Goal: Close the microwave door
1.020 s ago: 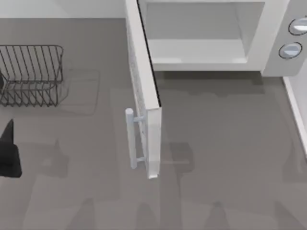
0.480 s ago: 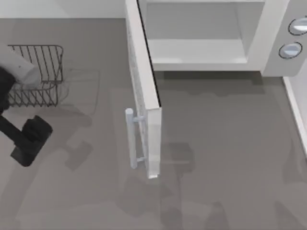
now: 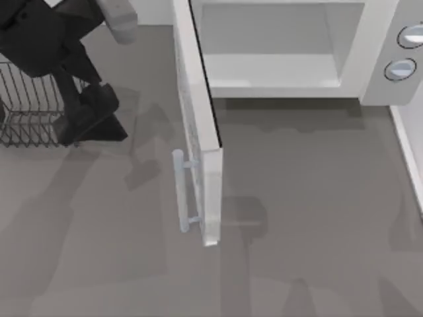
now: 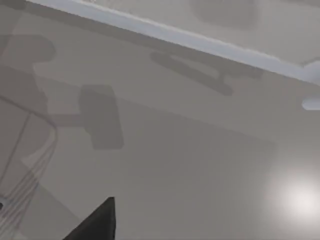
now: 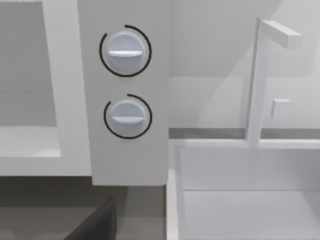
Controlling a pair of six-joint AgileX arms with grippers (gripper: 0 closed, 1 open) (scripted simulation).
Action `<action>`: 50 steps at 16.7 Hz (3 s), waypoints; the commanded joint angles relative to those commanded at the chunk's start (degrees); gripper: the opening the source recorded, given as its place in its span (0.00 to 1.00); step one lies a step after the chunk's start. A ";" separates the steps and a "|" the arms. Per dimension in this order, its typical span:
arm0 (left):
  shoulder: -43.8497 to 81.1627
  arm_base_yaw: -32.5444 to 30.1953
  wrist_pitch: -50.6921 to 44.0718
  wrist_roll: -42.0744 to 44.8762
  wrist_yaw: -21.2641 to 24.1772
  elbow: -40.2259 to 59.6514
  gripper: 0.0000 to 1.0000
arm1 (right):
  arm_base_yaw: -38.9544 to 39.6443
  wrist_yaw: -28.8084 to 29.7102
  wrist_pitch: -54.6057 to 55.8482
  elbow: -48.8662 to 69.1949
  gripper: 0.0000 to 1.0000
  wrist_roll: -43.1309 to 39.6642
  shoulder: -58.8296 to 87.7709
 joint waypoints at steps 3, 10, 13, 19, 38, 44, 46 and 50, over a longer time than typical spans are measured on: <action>6.78 -1.91 -5.13 5.45 3.36 12.27 1.00 | 0.00 0.00 0.00 0.00 1.00 0.00 0.00; 11.32 -3.40 -8.03 9.95 6.26 21.30 1.00 | 0.00 0.00 0.00 0.00 1.00 0.00 0.00; 11.09 -3.10 -7.93 9.88 6.17 21.18 1.00 | 0.00 0.00 0.00 0.00 1.00 0.00 0.00; 10.82 -5.83 0.93 7.39 5.52 12.99 1.00 | 0.00 0.00 0.00 0.00 1.00 0.00 0.00; 10.65 -8.74 11.15 4.38 4.59 3.80 0.25 | 0.00 0.00 0.00 0.00 1.00 0.00 0.00; 10.65 -8.74 11.15 4.38 4.59 3.80 0.00 | 0.00 0.00 0.00 0.00 1.00 0.00 0.00; 10.65 -8.74 11.15 4.38 4.59 3.80 0.00 | 0.00 0.00 0.00 0.00 1.00 0.00 0.00; 10.66 -8.62 11.14 4.39 4.59 3.81 0.00 | 0.00 0.00 0.00 0.00 1.00 0.00 0.00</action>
